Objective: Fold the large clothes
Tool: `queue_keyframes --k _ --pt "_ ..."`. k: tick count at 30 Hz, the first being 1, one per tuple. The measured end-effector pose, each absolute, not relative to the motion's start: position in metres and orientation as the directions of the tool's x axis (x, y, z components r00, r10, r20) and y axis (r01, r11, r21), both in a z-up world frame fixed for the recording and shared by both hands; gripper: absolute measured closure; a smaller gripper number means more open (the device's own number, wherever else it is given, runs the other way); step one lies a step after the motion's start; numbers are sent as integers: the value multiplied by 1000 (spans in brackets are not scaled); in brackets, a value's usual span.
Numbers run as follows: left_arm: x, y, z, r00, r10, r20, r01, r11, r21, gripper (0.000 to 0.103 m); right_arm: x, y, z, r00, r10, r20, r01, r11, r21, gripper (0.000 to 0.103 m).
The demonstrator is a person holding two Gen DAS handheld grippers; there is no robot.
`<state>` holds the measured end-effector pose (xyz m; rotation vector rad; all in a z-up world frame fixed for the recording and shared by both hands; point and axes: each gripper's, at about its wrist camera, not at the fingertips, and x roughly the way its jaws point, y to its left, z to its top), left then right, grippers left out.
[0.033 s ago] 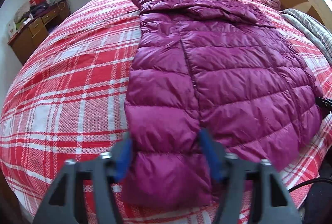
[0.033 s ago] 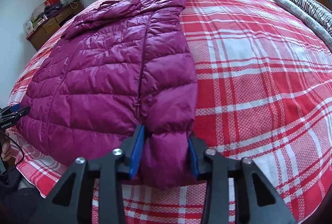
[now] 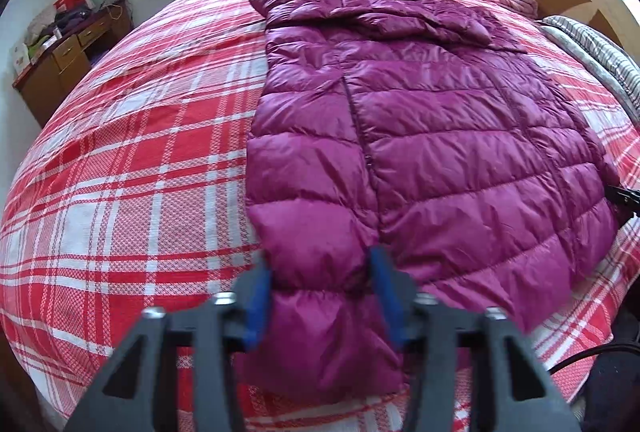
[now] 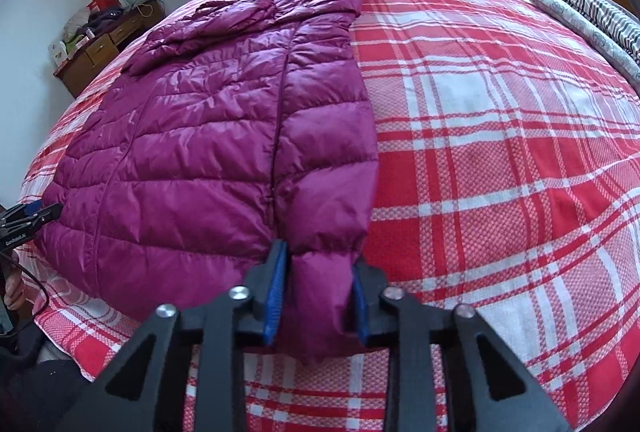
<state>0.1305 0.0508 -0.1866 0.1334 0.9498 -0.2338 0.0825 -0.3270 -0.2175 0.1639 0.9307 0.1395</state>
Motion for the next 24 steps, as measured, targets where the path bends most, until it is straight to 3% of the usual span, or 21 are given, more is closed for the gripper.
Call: queue_keyframes --k 3,16,24 --pt "129 53 -179 558 -168 -813 263 965 -19 92 76 -323 -210 614 185 -767 -63 981 186 92" --pt "85 77 -80 735 -304 -606 330 941 -72 98 23 -328 -121 795 217 -566 -111 970 217 95" --pt "61 91 -39 754 -384 -533 378 917 -126 99 -10 -336 -77 865 230 -446 -134 962 238 95"
